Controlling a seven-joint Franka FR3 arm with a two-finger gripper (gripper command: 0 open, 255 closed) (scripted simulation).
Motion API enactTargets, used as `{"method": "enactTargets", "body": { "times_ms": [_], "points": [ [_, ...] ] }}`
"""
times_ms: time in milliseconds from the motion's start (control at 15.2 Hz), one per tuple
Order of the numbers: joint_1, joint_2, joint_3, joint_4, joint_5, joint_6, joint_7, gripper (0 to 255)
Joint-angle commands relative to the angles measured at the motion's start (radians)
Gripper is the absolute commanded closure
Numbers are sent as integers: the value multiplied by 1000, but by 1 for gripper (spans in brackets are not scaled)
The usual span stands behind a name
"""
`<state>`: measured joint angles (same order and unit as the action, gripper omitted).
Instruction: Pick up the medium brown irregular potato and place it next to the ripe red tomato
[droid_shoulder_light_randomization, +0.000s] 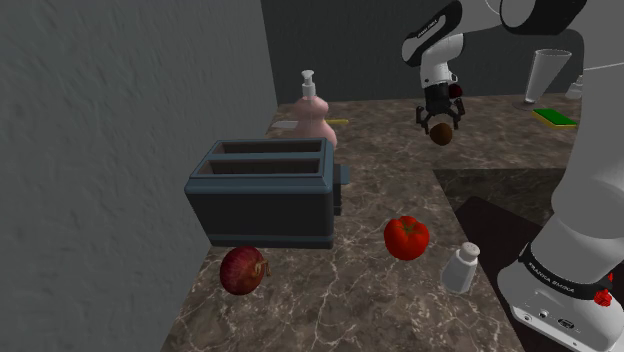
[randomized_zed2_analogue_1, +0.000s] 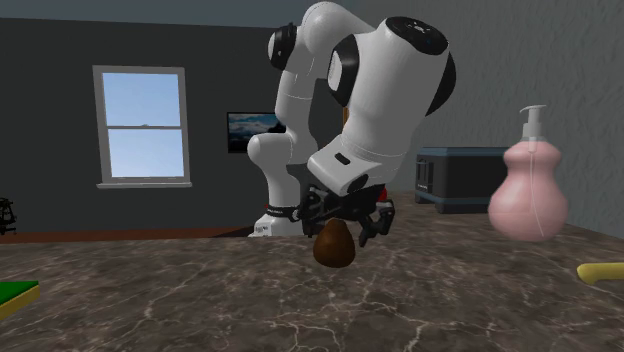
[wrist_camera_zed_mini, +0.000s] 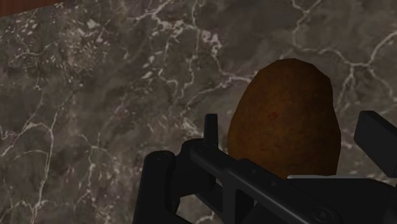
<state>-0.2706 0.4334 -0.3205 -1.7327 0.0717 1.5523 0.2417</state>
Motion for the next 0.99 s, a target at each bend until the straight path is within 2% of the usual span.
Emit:
{"method": "enactTargets", "body": {
  "times_ms": [0, 66, 660, 924],
  "points": [
    [0, 0, 0, 0, 0, 0, 0, 0],
    [0, 0, 0, 0, 0, 0, 0, 255],
    [0, 0, 0, 0, 0, 0, 0, 255],
    [2, -24, -3, 22, -7, -44, 3, 255]
  ]
}}
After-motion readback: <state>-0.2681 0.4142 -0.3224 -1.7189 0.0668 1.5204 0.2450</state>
